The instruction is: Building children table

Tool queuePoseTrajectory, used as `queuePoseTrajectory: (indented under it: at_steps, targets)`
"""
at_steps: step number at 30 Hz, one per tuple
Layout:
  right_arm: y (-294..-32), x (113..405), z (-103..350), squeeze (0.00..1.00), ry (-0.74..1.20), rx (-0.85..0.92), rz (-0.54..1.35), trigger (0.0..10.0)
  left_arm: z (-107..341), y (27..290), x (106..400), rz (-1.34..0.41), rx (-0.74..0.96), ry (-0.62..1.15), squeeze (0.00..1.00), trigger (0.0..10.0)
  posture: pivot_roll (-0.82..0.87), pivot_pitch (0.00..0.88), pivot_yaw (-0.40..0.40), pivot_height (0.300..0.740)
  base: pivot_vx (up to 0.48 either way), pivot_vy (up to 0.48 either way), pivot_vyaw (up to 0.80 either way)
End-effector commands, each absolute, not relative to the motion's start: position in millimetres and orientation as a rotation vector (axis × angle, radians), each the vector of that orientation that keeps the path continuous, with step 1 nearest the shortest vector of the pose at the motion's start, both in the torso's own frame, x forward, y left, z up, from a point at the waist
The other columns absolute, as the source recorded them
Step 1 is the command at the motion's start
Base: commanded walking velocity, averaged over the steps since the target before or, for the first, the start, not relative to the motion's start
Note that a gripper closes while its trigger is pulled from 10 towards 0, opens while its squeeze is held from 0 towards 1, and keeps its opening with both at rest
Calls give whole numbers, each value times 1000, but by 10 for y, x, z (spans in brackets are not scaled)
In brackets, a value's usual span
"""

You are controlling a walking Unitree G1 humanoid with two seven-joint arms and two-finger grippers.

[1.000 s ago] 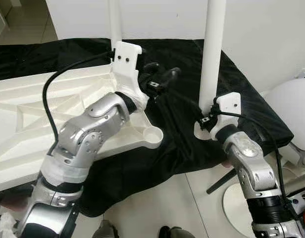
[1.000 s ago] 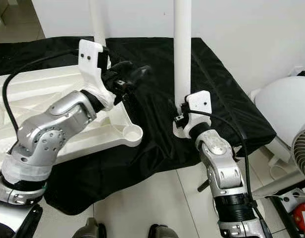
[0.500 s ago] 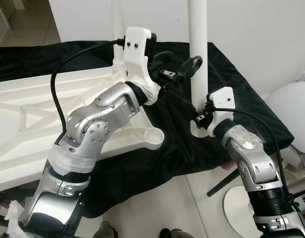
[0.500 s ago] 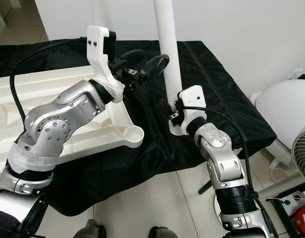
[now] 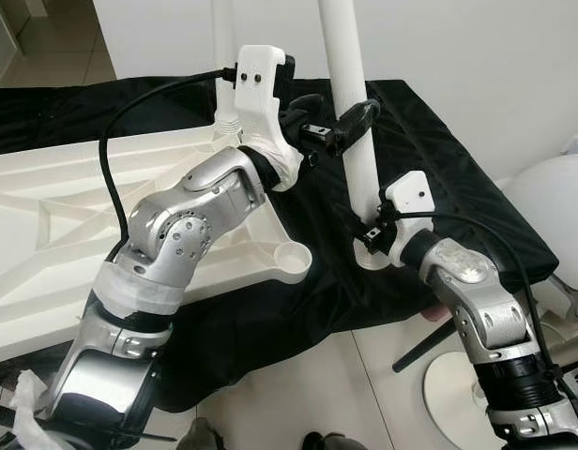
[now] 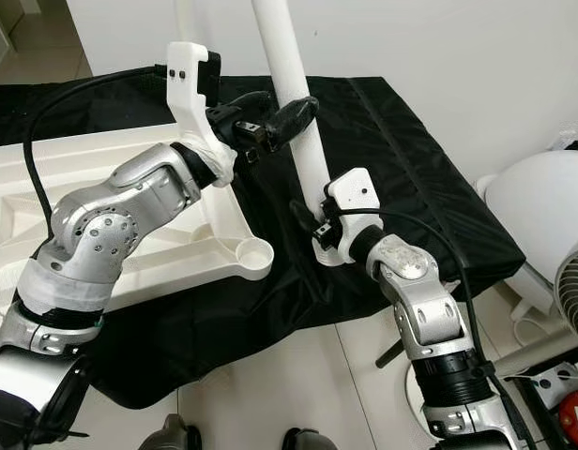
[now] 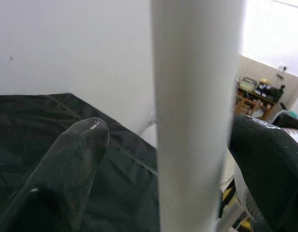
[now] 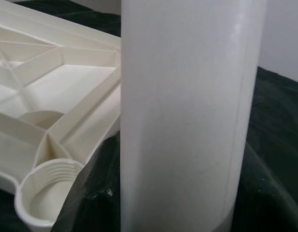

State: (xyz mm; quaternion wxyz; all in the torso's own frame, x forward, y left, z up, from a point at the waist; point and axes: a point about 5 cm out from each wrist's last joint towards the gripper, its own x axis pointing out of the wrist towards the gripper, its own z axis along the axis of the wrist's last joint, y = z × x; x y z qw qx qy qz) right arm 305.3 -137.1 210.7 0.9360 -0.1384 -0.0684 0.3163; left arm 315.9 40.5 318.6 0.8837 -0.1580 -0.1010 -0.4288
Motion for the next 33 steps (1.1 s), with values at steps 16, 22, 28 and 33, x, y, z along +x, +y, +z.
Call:
queuePoseTrajectory:
  at_steps: [16, 22, 28, 33]
  targets:
    - [-1407, 3024, 2095, 0, -104, -299, 679, 10000, 3341, 270, 2969, -1300, -354, -294, 0, 0, 17, 77, -40, 740, 0, 0, 0]
    - [-1393, 3046, 2089, 0, -94, -255, 664, 10000, 3369, 272, 2948, -1294, -358, -311, 0, 0, 24, 65, -39, 740, 0, 0, 0]
    - [-1402, 3057, 2070, 220, -82, -231, 640, 10000, 3434, 264, 2893, -1309, -329, -342, 0, 7059, 27, 58, -38, 740, 0, 0, 0]
    - [-1391, 3062, 2055, 1000, -72, -180, 625, 10000, 3436, 249, 2853, -1326, -331, -353, 0, 10000, 30, 46, -36, 740, 0, 0, 0]
